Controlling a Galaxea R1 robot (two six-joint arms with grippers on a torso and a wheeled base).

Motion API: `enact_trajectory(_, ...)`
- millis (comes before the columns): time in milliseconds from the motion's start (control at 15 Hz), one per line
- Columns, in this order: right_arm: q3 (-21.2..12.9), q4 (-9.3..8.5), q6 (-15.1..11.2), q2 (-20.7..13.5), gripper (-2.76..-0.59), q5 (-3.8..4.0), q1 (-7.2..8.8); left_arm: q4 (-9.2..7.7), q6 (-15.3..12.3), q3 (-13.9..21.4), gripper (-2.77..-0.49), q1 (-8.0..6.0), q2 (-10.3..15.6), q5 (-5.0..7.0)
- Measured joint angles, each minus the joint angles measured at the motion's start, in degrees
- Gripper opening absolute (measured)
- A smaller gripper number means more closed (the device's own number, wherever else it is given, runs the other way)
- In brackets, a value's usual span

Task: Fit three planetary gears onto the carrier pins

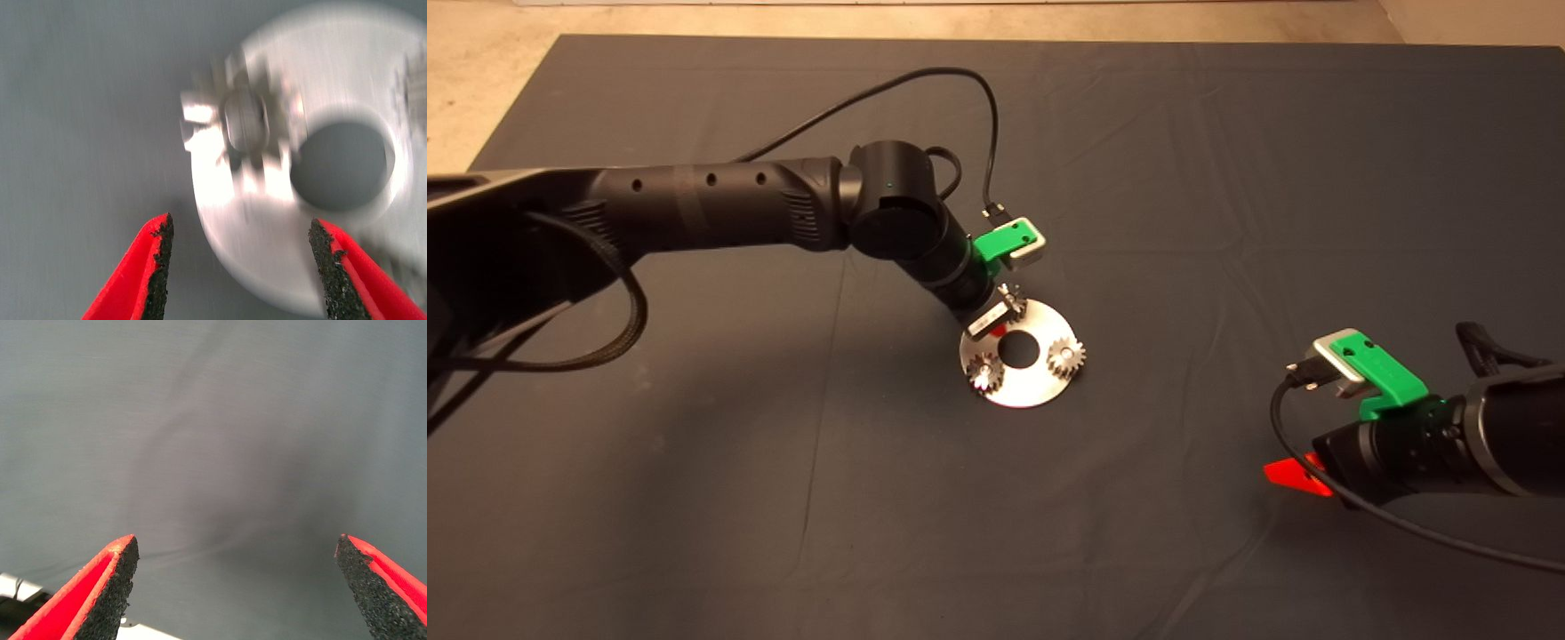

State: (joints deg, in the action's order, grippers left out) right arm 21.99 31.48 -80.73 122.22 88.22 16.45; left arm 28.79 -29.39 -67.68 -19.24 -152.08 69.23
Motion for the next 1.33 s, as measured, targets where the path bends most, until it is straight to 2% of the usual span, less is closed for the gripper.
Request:
enact_trajectory(67,0.0,-0.41,-0.78,3.26,-1.16,0.11,0.72,-0.02,-1.88,3.89,-1.92,0.0,3.16,0.56)
enact_trajectory(133,0.0,-0.98,-2.71,7.53,-1.16,0.11,2.16,-0.02,-4.26,8.51,-1.92,0.0,7.49,1.5)
enact_trajectory(200,0.02,-1.57,-5.74,12.62,-1.16,0.0,4.16,0.01,-6.93,13.65,-1.92,-0.09,12.28,2.9)
enact_trajectory(267,0.02,-2.92,-9.83,17.13,-1.16,-0.52,6.61,0.04,-9.76,19.5,-1.92,-0.28,16.82,4.27)
enact_trajectory(333,0.02,-3.5,-11.73,18.79,-1.16,-0.66,7.75,-0.05,-13.16,25.99,-1.92,-0.3,21.11,5.39)
enact_trajectory(400,0.0,-5.41,-17.27,21.99,-1.16,-1.26,11.05,-0.18,-17.42,32.79,-1.92,-0.3,26.2,6.18)
enact_trajectory(467,0.0,-6.9,-19.81,22.44,-1.16,-0.86,11.94,-0.55,-21.25,38.86,-1.92,-0.38,32.0,6.29)
enact_trajectory(533,-0.02,-8.38,-21.47,22.89,-1.16,0.06,12.15,-1.62,-24.55,42.83,-1.92,-0.61,37.69,6.86)
enact_trajectory(600,-0.02,-9.49,-23.11,24.8,-1.16,0.3,12.26,-2.61,-28.05,45.42,-1.92,-1.0,42.59,7.14)
enact_trajectory(667,-0.02,-10.4,-24.56,27.64,-1.16,0.11,12.57,-3.82,-31.19,47.03,-1.92,-1.12,45.94,6.98)
enact_trajectory(733,-0.02,-11.17,-26.14,30.45,-1.16,-0.41,13.05,-6.44,-33.34,47.84,-1.92,-1.1,48.13,6.75)
enact_trajectory(800,-0.04,-12.16,-27.42,31.72,-1.16,-1.32,13.48,-8.87,-34.37,48.18,-1.92,-1.1,49.3,6.28)
enact_trajectory(867,-0.11,-13.7,-28.42,31.56,-1.16,-0.89,13.76,-10.62,-34.47,48.36,-1.92,-1.12,49.3,5.53)
enact_trajectory(1000,-0.37,-15.84,-29.13,30.78,-1.16,-0.3,13.9,-11.72,-34.58,48.77,-1.92,-1.12,45.98,4.14)
enact_trajectory(1067,-0.53,-16.21,-29.24,29.8,-1.16,-0.58,13.96,-11.9,-34.66,48.92,-1.92,-1.1,44.21,3.49)
enact_trajectory(1133,-0.57,-16.37,-29.24,27.63,-1.16,-1.15,14.05,-12.07,-34.68,48.97,-1.92,-1.1,43.92,3.14)
enact_trajectory(1200,-0.57,-16.46,-29.03,23.37,-1.16,-1.1,14.05,-12.11,-34.7,48.97,-1.92,-1.1,44.87,3.18)
enact_trajectory(1333,-0.57,-16.96,-27.01,14.19,-1.16,0.15,14.09,-12.23,-34.7,48.99,-1.92,-1.08,46.6,3.48)
